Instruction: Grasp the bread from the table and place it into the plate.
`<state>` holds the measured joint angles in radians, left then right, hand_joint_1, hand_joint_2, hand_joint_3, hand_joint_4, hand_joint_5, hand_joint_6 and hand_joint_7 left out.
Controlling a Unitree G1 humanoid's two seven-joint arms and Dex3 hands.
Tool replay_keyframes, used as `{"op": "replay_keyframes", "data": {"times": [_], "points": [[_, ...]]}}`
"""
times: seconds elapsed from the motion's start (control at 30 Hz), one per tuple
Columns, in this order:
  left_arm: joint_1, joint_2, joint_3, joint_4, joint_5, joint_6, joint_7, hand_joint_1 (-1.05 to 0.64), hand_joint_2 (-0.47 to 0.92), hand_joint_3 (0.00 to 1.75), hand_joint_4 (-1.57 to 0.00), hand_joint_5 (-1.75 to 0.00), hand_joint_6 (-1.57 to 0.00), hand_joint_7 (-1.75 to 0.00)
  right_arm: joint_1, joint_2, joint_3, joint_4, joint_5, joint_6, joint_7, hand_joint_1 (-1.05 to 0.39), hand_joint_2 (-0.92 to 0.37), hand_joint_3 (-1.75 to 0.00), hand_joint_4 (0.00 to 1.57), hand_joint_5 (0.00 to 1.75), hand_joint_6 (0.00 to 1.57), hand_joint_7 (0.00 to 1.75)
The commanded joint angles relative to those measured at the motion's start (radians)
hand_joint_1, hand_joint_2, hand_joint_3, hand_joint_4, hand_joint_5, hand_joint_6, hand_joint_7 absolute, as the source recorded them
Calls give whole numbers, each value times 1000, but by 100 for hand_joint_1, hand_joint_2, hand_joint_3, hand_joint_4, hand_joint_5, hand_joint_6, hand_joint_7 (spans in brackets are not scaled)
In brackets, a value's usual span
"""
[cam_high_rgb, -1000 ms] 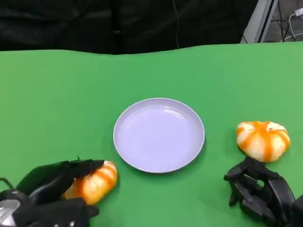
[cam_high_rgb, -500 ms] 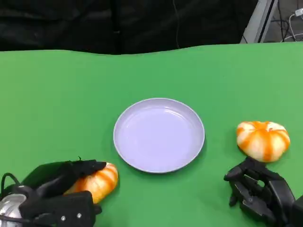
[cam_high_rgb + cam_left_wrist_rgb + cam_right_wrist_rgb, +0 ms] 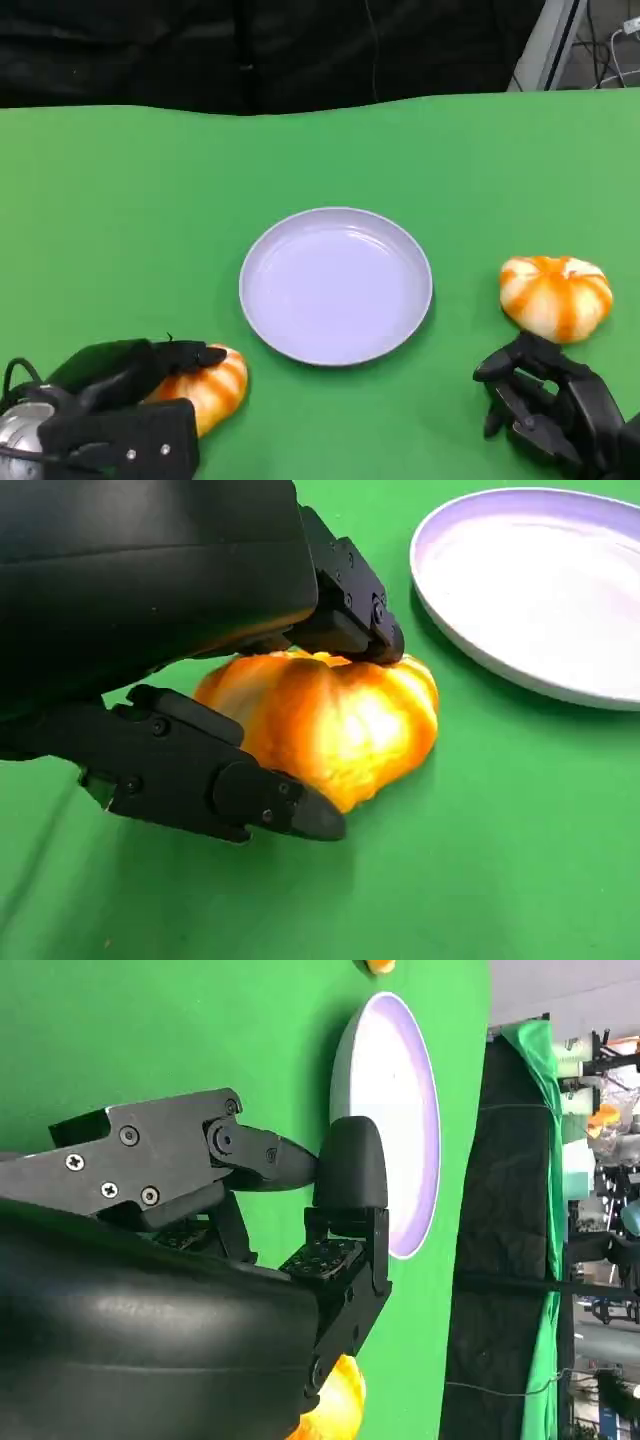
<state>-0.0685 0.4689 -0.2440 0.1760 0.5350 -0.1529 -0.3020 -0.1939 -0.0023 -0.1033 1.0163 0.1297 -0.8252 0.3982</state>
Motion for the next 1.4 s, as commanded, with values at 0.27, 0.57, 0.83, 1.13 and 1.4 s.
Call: {"op": "replay_keyframes", "data": {"times": [0.27, 0.57, 0.83, 1.13, 1.4], "points": [[25, 15, -18, 2, 36, 23, 34, -5, 92, 7, -63, -5, -55, -2, 11, -8, -2, -1, -4, 1, -4, -28, -92, -53, 74, 175, 67, 142], [16, -30, -37, 115, 104, -35, 284, -2, 92, 6, -131, -7, -121, -7, 13, -9, -1, -6, -7, 3, -9, -28, -92, -53, 73, 175, 67, 142], [6, -58, -37, 193, 92, -79, 413, -10, 92, 17, -107, -99, -135, -6, 11, -9, -5, -1, 3, 5, 4, -27, -92, -53, 73, 175, 67, 141], [25, -77, -19, 156, 92, -78, 512, -10, 89, 14, -76, -167, -137, -13, 13, -9, -2, 0, -7, -2, -8, -28, -92, -52, 72, 175, 67, 142], [53, -75, -4, 65, 94, -29, 502, -9, 92, 9, -74, -168, -132, -18, 12, -8, 0, -2, -9, 1, -11, -29, -92, -52, 73, 175, 67, 141]]}}
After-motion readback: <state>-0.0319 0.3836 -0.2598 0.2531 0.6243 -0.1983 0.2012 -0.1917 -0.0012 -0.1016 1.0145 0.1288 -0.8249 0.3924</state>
